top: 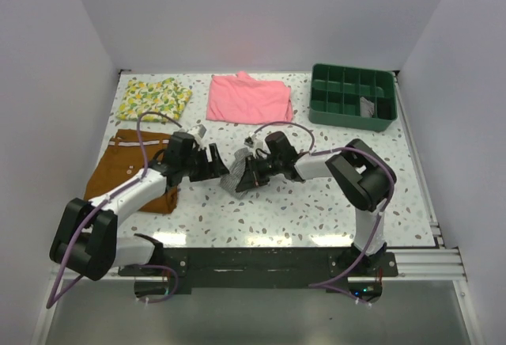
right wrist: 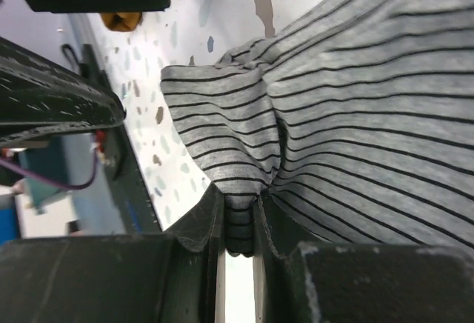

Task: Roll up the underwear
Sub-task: Roll the underwear to the center of the board.

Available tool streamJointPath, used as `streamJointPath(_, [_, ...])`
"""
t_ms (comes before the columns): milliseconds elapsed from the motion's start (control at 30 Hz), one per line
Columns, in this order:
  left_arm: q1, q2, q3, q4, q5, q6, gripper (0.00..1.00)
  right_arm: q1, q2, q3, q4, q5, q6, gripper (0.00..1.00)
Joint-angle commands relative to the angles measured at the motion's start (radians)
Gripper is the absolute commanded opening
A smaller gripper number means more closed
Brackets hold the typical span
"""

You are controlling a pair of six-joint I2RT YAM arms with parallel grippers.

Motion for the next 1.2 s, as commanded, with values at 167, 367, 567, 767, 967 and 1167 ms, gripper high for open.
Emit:
streamJointPath(167, [0.004,0.012,-0.087,0.131,0.082,0.023,0.77,-0.024,0.036,0.018,0.028,-0.13,0.128,0.05])
streamJointPath(367, [0.004,0.03,-0.115,0.208,0.095,0.016,0.77,-0.023,0.033,0.05,-0.056,-0.12,0.082,0.07])
streamJointPath(567, [0.004,0.089,-0.116,0.241,0.087,-0.016,0.77,-0.024,0.033,0.068,-0.09,-0.122,0.057,0.09])
streamJointPath(767, [0.002,0.144,-0.115,0.241,0.066,-0.044,0.65,-0.023,0.03,0.07,-0.107,-0.125,0.038,0.1])
streamJointPath(967, [-0.002,0.184,-0.086,0.203,0.035,-0.046,0.26,-0.018,0.027,0.079,-0.147,-0.131,0.002,0.13])
streamJointPath(1167, [-0.011,0.213,-0.041,0.162,0.024,-0.032,0.08,0.011,0.001,0.108,-0.245,-0.076,-0.073,0.18])
